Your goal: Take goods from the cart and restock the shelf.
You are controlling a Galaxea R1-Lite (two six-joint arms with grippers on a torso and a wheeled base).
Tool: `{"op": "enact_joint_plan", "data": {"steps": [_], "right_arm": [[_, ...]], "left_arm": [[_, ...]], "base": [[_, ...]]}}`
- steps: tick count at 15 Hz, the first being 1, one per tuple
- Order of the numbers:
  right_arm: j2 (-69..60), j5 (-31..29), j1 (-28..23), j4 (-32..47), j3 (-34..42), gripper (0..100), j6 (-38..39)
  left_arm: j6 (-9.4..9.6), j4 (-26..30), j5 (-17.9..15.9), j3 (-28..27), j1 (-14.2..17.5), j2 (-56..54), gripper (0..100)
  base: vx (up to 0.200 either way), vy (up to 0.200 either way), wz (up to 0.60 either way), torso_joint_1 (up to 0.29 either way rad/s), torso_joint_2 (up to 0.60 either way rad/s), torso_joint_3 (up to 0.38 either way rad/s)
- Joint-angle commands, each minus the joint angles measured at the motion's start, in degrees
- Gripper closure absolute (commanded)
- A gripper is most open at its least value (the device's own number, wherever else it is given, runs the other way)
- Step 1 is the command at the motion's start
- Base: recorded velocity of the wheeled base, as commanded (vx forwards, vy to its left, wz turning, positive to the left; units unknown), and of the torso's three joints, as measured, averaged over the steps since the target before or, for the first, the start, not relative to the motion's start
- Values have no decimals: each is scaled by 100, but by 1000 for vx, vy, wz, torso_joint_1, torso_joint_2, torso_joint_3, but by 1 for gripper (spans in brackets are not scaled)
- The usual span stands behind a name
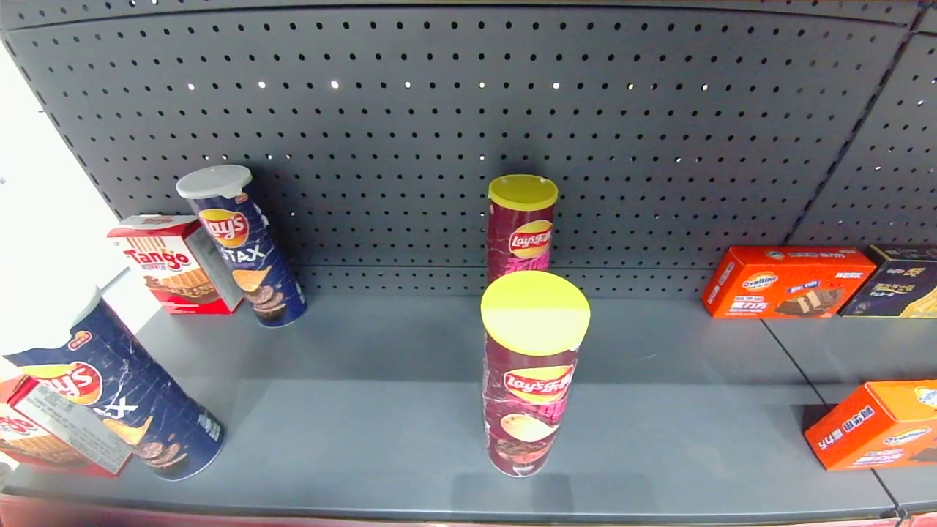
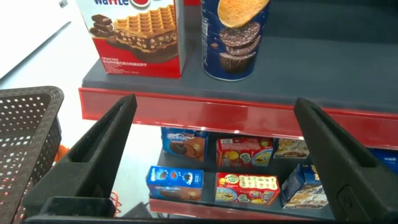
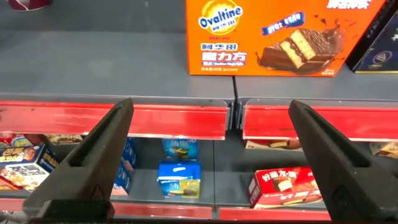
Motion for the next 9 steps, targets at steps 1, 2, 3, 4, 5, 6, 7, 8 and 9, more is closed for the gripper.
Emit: {"op": "enact_joint_plan", "data": {"steps": [1,2,3,4,5,6,7,8,9], "right_arm": [[7,-5,2,-1,1,0,-1],[7,4,2,-1,1,0,-9],[7,4,2,-1,10,0,-1],[7,4,2,-1,1,0,-1],[7,4,2,-1,1,0,-1],[7,4,2,-1,10,0,-1],[7,4,2,-1,1,0,-1],[7,4,2,-1,10,0,-1],[7,4,2,-1,1,0,-1]], "left_arm": [[-2,-3,1,0,6,2,0],[-2,-3,1,0,6,2,0],[-2,-3,1,0,6,2,0],[-2,-3,1,0,6,2,0],[-11,-3,1,0,6,-6,0],[-2,-3,-7,0,6,2,0],[-2,-3,1,0,6,2,0],[-2,5,1,0,6,-6,0],[-2,-3,1,0,6,2,0]], "base": [[0,0,0,0,0,0],[0,0,0,0,0,0],[0,0,0,0,0,0],[0,0,0,0,0,0],[0,0,0,0,0,0],[-200,0,0,-2,7,2],[0,0,0,0,0,0],[0,0,0,0,0,0],[0,0,0,0,0,0]]}}
